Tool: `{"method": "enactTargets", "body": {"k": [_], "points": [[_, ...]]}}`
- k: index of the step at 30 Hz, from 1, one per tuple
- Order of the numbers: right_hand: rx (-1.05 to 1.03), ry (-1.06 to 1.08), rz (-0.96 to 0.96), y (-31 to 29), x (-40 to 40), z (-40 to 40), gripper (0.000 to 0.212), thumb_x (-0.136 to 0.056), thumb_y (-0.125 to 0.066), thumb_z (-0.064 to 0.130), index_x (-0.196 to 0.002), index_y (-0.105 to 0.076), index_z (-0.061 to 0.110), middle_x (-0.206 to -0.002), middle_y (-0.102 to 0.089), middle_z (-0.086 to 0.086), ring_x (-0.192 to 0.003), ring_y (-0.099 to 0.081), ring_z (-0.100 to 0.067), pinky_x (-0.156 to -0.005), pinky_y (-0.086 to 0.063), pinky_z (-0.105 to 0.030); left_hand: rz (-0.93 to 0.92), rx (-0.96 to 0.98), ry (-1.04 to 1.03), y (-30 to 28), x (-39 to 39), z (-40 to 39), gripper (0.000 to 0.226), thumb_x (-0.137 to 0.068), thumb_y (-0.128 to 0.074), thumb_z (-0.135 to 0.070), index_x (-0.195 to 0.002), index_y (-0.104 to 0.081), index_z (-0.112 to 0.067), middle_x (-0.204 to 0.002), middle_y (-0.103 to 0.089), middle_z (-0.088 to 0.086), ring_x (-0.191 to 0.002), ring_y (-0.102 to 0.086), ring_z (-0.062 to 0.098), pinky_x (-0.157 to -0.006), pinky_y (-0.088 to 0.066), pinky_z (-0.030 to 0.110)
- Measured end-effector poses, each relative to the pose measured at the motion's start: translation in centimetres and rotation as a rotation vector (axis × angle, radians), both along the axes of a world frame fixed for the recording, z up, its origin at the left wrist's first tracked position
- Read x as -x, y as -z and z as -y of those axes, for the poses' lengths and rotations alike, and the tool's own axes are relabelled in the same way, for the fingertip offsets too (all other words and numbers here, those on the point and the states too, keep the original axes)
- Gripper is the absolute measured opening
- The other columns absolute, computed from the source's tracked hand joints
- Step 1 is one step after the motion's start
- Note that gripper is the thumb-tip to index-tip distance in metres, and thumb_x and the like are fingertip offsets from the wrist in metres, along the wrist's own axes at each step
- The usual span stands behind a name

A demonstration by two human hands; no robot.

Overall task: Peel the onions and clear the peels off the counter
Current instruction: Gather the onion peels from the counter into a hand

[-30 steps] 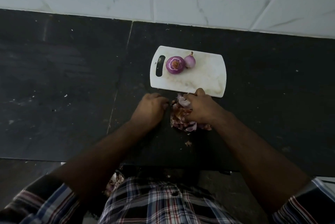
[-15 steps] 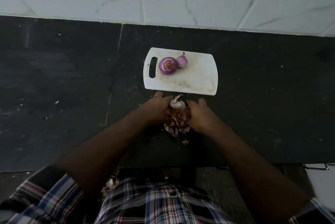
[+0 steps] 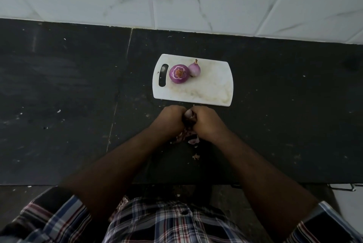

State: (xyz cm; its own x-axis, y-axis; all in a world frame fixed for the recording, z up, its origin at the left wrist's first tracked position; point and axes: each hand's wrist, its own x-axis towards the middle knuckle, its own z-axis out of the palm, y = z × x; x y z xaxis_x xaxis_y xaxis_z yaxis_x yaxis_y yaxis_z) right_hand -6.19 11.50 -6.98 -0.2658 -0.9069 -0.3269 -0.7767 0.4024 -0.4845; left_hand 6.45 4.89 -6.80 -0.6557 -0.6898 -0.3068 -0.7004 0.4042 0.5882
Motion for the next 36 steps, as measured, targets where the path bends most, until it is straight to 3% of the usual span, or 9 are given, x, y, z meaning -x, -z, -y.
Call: {"method": "enactTargets", "body": {"k": [7,12,15,18,21,25,29,33,36], "points": [[0.132,0.046,0.214,-0.4,0.9,-0.7,0.025,-0.087,-0.073,0.025,-0.111,-0.068,0.024,-0.102,-0.07,0.006,-0.093,-0.063,-0.01,-0.074,-0.045,-0.022,-0.114,-0.07,-0.158,-0.6,-0.3,0.3,0.011,-0.087,-0.065,-0.016,-0.089,-0.076,-0.017,-0.08,-0.072,0.0,-0.067,-0.061,0.005,-0.056,-0.044,0.02],[0.268,0.19,0.252,-0.5,1.4,-0.5,0.02,-0.078,-0.08,0.032,-0.09,-0.071,0.019,-0.081,-0.071,0.006,-0.076,-0.065,-0.009,-0.063,-0.048,-0.023,-0.192,-0.328,-0.132,-1.3,-0.5,0.8,0.028,-0.078,-0.065,-0.004,-0.096,-0.072,-0.024,-0.093,-0.075,0.004,-0.088,-0.072,0.02,-0.081,-0.061,0.041],[0.31,0.255,0.256,-0.4,1.7,-0.3,0.023,-0.074,-0.085,0.03,-0.083,-0.071,0.015,-0.076,-0.07,0.001,-0.071,-0.064,-0.013,-0.062,-0.047,-0.028,-0.429,-0.668,-0.405,-1.7,-1.1,0.8,0.033,-0.088,-0.06,0.001,-0.117,-0.061,-0.014,-0.113,-0.069,0.014,-0.101,-0.07,0.03,-0.093,-0.058,0.048],[0.329,0.321,0.409,-0.8,1.8,0.0,0.03,-0.066,-0.086,0.035,-0.082,-0.071,0.015,-0.079,-0.073,-0.004,-0.077,-0.069,-0.018,-0.072,-0.059,-0.04,-0.546,-0.813,-0.585,-1.9,-1.3,0.7,0.027,-0.099,-0.058,-0.024,-0.122,-0.06,-0.012,-0.118,-0.069,0.013,-0.103,-0.069,0.026,-0.099,-0.055,0.048],[0.381,0.307,0.547,-1.7,0.9,0.5,0.025,-0.069,-0.084,0.026,-0.089,-0.074,0.016,-0.086,-0.076,-0.002,-0.087,-0.073,-0.024,-0.08,-0.06,-0.048,-0.613,-1.04,-0.704,-1.6,-0.9,0.4,0.053,-0.096,-0.051,-0.057,-0.12,-0.067,-0.013,-0.116,-0.073,0.012,-0.109,-0.07,0.031,-0.099,-0.053,0.051],[0.409,0.099,0.227,-2.7,-1.4,0.8,0.013,-0.083,-0.072,0.019,-0.096,-0.071,0.019,-0.093,-0.073,0.004,-0.089,-0.068,-0.016,-0.078,-0.055,-0.034,-0.871,-1.387,-0.814,-1.9,0.5,-0.6,0.051,-0.099,-0.041,-0.053,-0.102,-0.07,-0.011,-0.094,-0.072,0.008,-0.085,-0.069,0.024,-0.083,-0.052,0.036],[0.407,-0.116,-0.193,-2.6,-3.4,0.2,0.022,-0.088,-0.055,0.023,-0.108,-0.063,0.023,-0.108,-0.063,0.003,-0.102,-0.057,-0.017,-0.087,-0.043,-0.038,-0.96,-1.399,-0.883,-1.5,0.9,-0.4,0.039,-0.102,-0.04,-0.039,-0.104,-0.07,-0.012,-0.096,-0.07,0.006,-0.09,-0.07,0.021,-0.083,-0.053,0.033],[0.301,-0.166,-0.23,-3.4,-3.7,-0.2,0.05,-0.092,-0.034,0.04,-0.135,-0.052,0.022,-0.14,-0.055,0.004,-0.142,-0.035,-0.017,-0.116,-0.016,-0.056,-1.002,-1.339,-0.824,-1.5,0.8,-0.3,0.043,-0.108,-0.031,-0.031,-0.096,-0.064,-0.006,-0.074,-0.072,0.007,-0.071,-0.073,0.017,-0.072,-0.058,0.029],[0.273,-0.214,-0.337,-3.3,-3.7,-0.3,0.06,-0.099,-0.021,0.046,-0.149,-0.037,0.017,-0.158,-0.036,0.002,-0.153,-0.006,-0.019,-0.115,0.003,-0.068,-1.021,-1.35,-0.803,-1.8,0.9,-0.2,0.037,-0.107,-0.036,-0.026,-0.107,-0.065,-0.004,-0.094,-0.07,0.01,-0.09,-0.071,0.021,-0.083,-0.06,0.034]]}}
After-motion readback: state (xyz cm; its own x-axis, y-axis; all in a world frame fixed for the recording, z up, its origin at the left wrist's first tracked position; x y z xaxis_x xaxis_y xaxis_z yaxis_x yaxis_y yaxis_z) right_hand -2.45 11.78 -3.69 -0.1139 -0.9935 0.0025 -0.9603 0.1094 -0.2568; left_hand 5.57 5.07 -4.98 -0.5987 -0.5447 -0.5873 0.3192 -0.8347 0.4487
